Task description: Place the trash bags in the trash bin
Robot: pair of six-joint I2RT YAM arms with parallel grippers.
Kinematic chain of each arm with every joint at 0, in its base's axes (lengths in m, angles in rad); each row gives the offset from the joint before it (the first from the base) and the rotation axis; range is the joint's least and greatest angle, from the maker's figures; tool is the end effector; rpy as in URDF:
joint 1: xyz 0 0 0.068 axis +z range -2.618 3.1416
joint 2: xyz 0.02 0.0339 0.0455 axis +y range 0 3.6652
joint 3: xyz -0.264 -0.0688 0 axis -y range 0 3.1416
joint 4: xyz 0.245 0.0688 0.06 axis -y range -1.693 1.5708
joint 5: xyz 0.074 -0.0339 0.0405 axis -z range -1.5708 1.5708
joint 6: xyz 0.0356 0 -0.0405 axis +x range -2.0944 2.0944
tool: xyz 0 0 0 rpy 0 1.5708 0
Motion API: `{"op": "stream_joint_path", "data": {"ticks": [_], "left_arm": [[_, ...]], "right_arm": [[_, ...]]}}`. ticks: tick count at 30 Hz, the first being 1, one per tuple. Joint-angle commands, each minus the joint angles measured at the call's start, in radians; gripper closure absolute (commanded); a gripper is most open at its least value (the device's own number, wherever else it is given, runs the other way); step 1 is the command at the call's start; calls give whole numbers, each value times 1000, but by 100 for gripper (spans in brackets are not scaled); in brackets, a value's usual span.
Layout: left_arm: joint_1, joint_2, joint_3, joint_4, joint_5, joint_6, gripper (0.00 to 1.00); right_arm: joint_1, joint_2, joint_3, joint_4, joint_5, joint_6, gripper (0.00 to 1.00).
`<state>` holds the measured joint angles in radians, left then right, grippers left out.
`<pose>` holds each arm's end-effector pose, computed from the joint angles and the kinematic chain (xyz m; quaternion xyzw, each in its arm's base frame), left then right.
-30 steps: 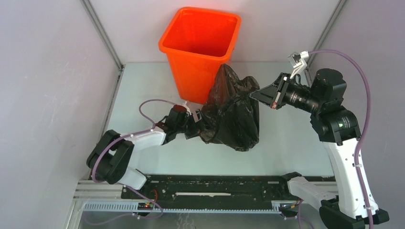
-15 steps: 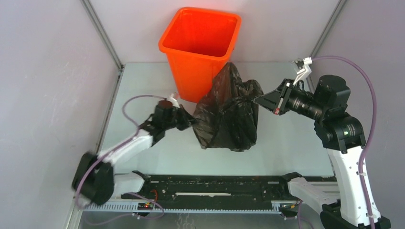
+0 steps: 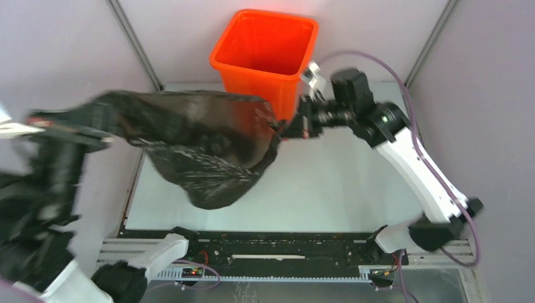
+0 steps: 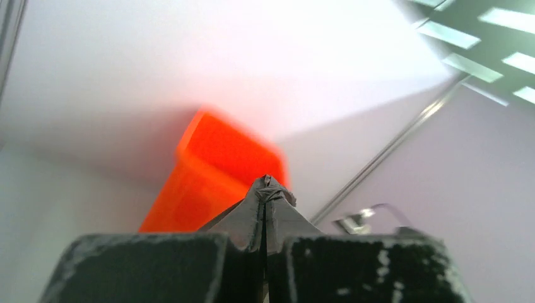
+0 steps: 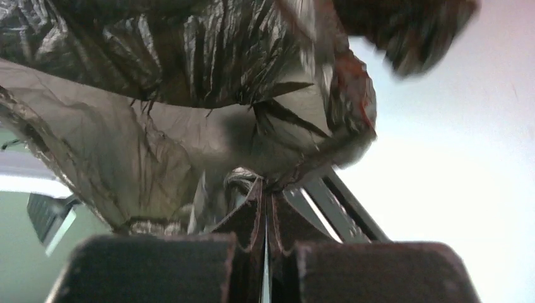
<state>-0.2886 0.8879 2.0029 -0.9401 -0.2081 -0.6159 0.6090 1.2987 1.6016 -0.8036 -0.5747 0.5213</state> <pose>0.0160 0.0029 0.5836 -0.1826 0.6177 -0.2730 0.7146 0.1990 0.1624 0.4483 -0.1805 0.8178 0.4678 0.2824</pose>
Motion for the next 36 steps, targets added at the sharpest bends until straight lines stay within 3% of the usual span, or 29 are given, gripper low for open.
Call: {"op": "stream_joint_path", "data": {"ticks": [1,2,3,5,10,12,15,17,20,25,29,31,36], "left_arm": [[5,230,652,-223,50,95,100],[5,227,626,-163,89,63,100],[5,187,505,-89,122,28,100],[5,40,178,67,162,-27,100],[5,-153,-461,77,102,-116,100],[5,-204,-696,29,98,-209,100],[3,-301,-1044,119,246,-306,100],[3,-376,-1169,181,280,-363,100],[3,-419,-1155,271,300,-362,100],[3,-259,-908,389,441,-260,100],[3,-190,-788,449,490,-221,100],[3,-177,-770,491,506,-227,100],[3,-146,-758,564,561,-235,100]], "right_arm": [[117,176,616,-85,32,-80,100],[124,202,709,-108,34,-92,100],[124,209,752,-110,33,-99,100],[117,162,675,-57,29,-108,100],[13,-57,-6,194,-28,-1,100],[-37,-114,-253,203,-42,33,100],[-75,-163,-484,125,-1,-20,100],[-86,-182,-536,59,41,-61,100],[-109,-212,-548,25,64,-92,100],[-163,-179,-546,98,-52,-78,100],[-188,-118,-545,85,-136,-65,92],[-193,-111,-545,69,-139,-72,84],[-245,-121,-546,39,-146,-56,49]]}}
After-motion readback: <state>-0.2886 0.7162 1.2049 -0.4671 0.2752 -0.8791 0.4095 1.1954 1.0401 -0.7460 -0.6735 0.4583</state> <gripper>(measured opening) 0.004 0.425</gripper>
